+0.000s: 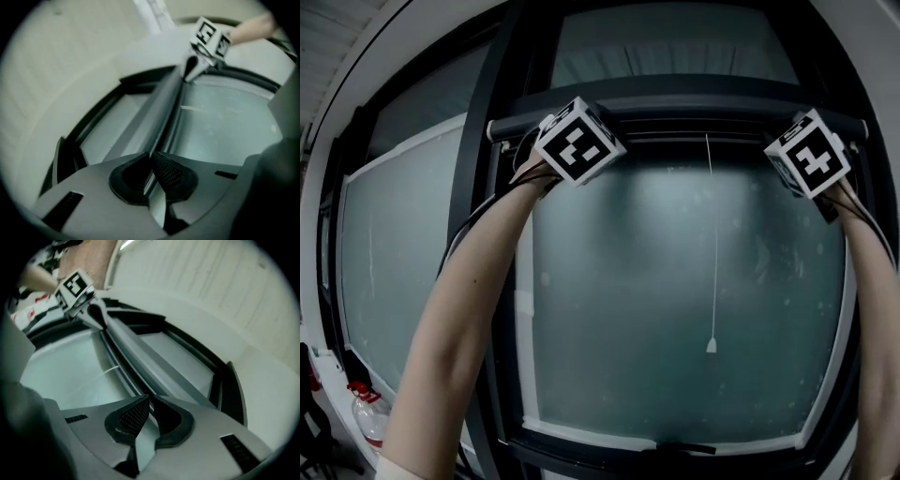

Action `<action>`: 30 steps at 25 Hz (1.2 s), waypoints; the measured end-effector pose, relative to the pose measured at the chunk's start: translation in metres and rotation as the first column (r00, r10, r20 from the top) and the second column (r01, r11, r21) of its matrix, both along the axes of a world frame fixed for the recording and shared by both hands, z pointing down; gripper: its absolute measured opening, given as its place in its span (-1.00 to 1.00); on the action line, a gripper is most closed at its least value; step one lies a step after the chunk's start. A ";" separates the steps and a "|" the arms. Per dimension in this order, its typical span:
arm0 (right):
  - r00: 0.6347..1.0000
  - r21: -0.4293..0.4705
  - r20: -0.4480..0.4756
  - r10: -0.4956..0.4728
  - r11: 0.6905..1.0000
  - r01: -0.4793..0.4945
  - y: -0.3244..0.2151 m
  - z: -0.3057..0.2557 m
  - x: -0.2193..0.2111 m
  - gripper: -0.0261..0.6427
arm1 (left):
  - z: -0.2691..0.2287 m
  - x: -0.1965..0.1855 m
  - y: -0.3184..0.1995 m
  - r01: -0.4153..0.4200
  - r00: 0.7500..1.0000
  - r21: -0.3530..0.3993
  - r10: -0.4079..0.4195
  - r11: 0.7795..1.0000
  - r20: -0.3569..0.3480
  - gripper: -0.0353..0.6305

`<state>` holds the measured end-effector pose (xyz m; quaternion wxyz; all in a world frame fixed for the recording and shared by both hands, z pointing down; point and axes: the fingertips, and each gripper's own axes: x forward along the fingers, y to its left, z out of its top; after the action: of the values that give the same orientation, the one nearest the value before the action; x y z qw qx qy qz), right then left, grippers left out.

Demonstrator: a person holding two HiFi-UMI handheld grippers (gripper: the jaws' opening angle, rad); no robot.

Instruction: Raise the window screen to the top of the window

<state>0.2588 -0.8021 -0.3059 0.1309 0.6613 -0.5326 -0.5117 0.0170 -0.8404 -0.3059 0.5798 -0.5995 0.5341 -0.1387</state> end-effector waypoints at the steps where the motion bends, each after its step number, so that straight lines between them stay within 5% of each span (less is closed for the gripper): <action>1: 0.993 0.028 0.064 -0.096 0.995 0.094 0.010 0.001 0.002 -0.82 | -0.003 -0.004 0.015 -0.140 0.982 0.041 0.144 0.989 -0.122 -0.82; 2: 0.971 0.056 0.133 -0.197 0.980 0.191 0.018 0.005 0.004 -0.82 | 0.000 -0.010 0.029 -0.287 0.921 0.079 0.298 0.955 -0.250 -0.82; 4: 0.885 0.119 0.270 -0.380 0.925 0.361 0.032 0.023 0.014 -0.82 | 0.022 -0.019 0.047 -0.542 0.701 0.138 0.537 0.829 -0.470 -0.83; 5: 0.835 0.149 0.322 -0.447 0.895 0.421 0.037 0.036 0.018 -0.82 | 0.042 -0.021 0.049 -0.629 0.587 0.158 0.599 0.761 -0.545 -0.83; 6: 0.792 0.174 0.359 -0.494 0.869 0.463 0.042 0.051 0.022 -0.82 | 0.066 -0.021 0.047 -0.685 0.500 0.171 0.627 0.709 -0.598 -0.83; 7: 0.762 0.192 0.385 -0.521 0.852 0.487 0.045 0.070 0.024 -0.82 | 0.094 -0.020 0.042 -0.710 0.448 0.176 0.631 0.682 -0.633 -0.83; 8: 0.738 0.203 0.408 -0.537 0.842 0.501 0.045 0.093 0.026 -0.82 | 0.126 -0.018 0.034 -0.712 0.433 0.171 0.617 0.681 -0.657 -0.84; 12: 0.619 0.204 0.521 -0.587 0.790 0.578 0.022 0.214 0.034 -0.82 | 0.262 -0.014 0.007 -0.638 0.503 0.081 0.494 0.766 -0.709 -0.85; 14: 0.595 0.163 0.558 -0.578 0.780 0.604 0.011 0.276 0.032 -0.82 | 0.318 -0.011 0.004 -0.627 0.491 0.059 0.453 0.777 -0.744 -0.85; 19: 0.592 0.043 0.662 -0.459 0.812 0.581 -0.011 0.441 0.031 -0.82 | 0.450 0.003 -0.006 -0.612 0.470 -0.024 0.340 0.790 -0.814 -0.86; 22: 0.536 -0.036 0.764 -0.358 0.807 0.590 0.009 0.566 0.011 -0.82 | 0.568 0.013 0.007 -0.644 0.453 -0.161 0.203 0.748 -0.868 -0.86; 25: 0.555 -0.186 0.794 -0.248 0.770 0.610 0.044 0.664 -0.018 -0.82 | 0.683 0.026 0.032 -0.654 0.477 -0.327 0.036 0.682 -0.878 -0.86; 28: 0.545 -0.269 0.818 -0.182 0.717 0.643 0.073 0.708 -0.038 -0.82 | 0.737 0.028 0.059 -0.656 0.506 -0.408 -0.032 0.635 -0.862 -0.88; 30: 0.535 -0.280 0.826 -0.176 0.696 0.661 0.081 0.712 -0.045 -0.82 | 0.743 0.028 0.069 -0.647 0.534 -0.430 -0.028 0.629 -0.845 -0.88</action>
<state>0.2141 -0.7207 0.4061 -0.0445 0.5813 -0.8120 -0.0265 0.0447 -0.7713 0.4371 0.0189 -0.8604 0.5052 0.0644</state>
